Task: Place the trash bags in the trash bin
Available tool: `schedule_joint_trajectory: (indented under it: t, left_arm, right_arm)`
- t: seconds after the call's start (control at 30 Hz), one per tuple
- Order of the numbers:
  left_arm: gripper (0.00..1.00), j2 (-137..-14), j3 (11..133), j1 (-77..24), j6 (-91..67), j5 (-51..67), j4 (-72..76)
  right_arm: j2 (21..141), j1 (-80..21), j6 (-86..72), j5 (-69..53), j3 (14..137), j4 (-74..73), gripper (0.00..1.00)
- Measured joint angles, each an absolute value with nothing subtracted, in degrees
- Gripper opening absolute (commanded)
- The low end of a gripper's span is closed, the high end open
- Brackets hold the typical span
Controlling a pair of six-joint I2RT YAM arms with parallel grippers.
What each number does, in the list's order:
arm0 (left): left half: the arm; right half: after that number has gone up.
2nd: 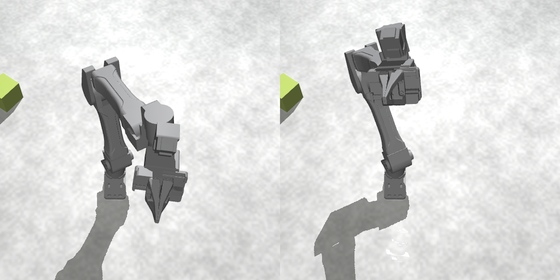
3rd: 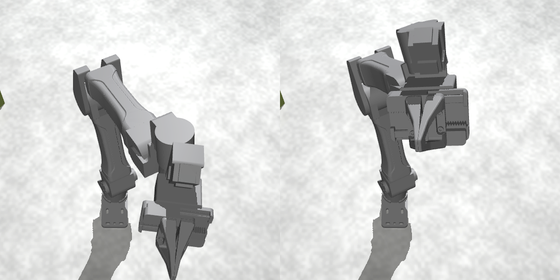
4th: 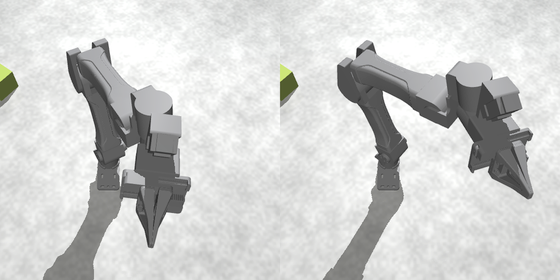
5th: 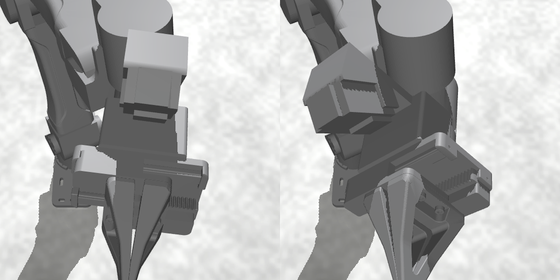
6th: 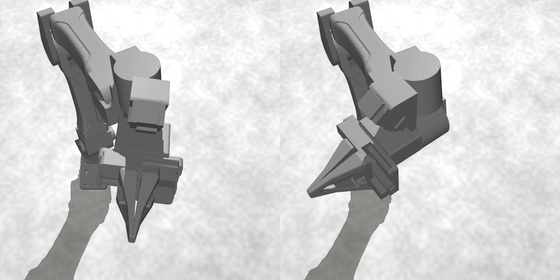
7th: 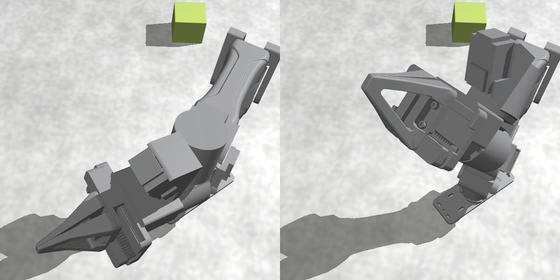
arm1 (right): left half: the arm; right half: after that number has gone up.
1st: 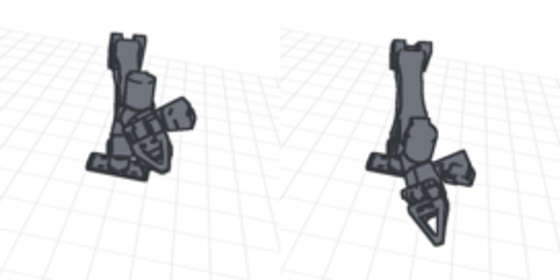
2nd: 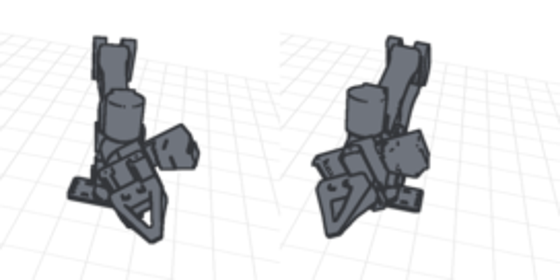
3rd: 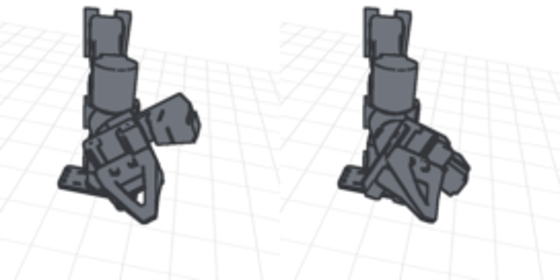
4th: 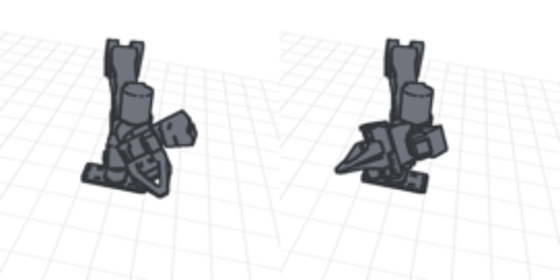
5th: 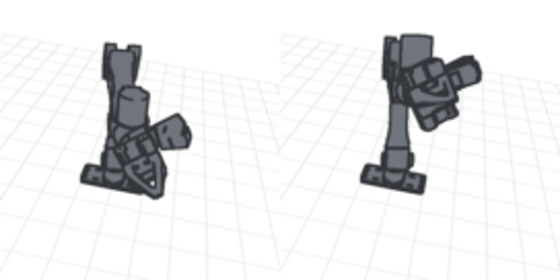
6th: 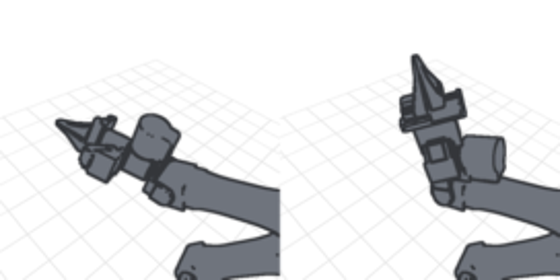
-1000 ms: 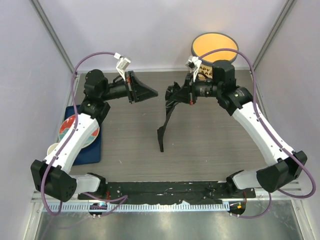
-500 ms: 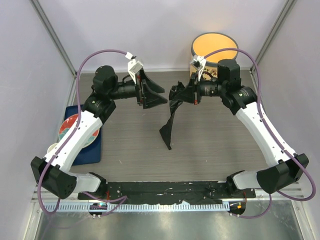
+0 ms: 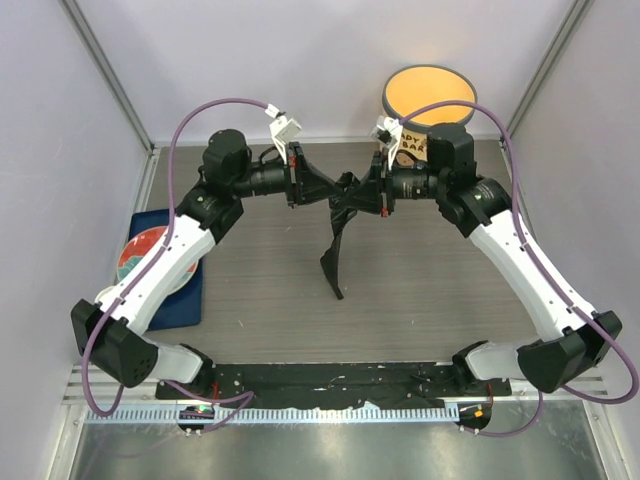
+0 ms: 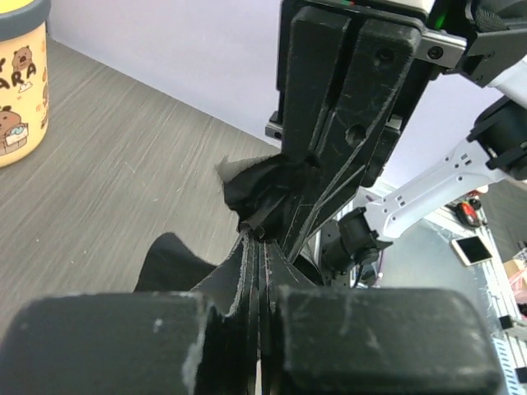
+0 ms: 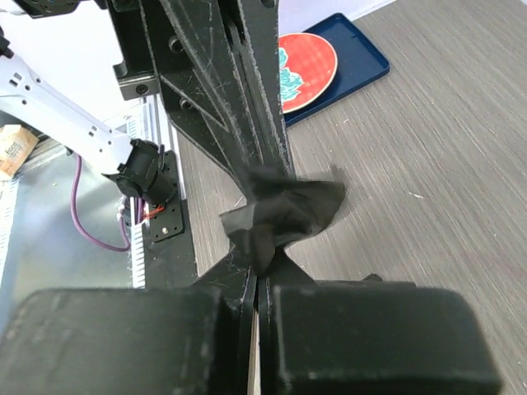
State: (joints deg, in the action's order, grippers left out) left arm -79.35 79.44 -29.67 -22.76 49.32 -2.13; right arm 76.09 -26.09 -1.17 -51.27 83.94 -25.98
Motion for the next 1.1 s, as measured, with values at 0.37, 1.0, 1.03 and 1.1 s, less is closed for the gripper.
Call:
schedule_joint_trajectory:
  t: [0.37,1.0,1.03,1.1]
  left_arm:
    - [0.0,-74.46,75.18,-20.97,-23.75,46.92,-3.95]
    - [0.0,-68.14,70.19,-9.85,-25.3,46.33,-4.03]
    - [0.0,-67.83,69.8,-9.39,-25.06,46.65,-4.27]
    - [0.0,-67.37,69.38,-9.08,-24.4,47.35,-5.1]
  right_arm:
    - [71.46,-22.7,0.14,-48.18,82.5,-27.22,0.01]
    - [67.46,-9.08,4.34,-29.52,81.93,-27.79,0.01]
    - [67.22,-8.54,4.49,-28.84,81.95,-27.46,0.01]
    - [67.02,-7.79,4.6,-28.4,81.97,-26.94,0.01]
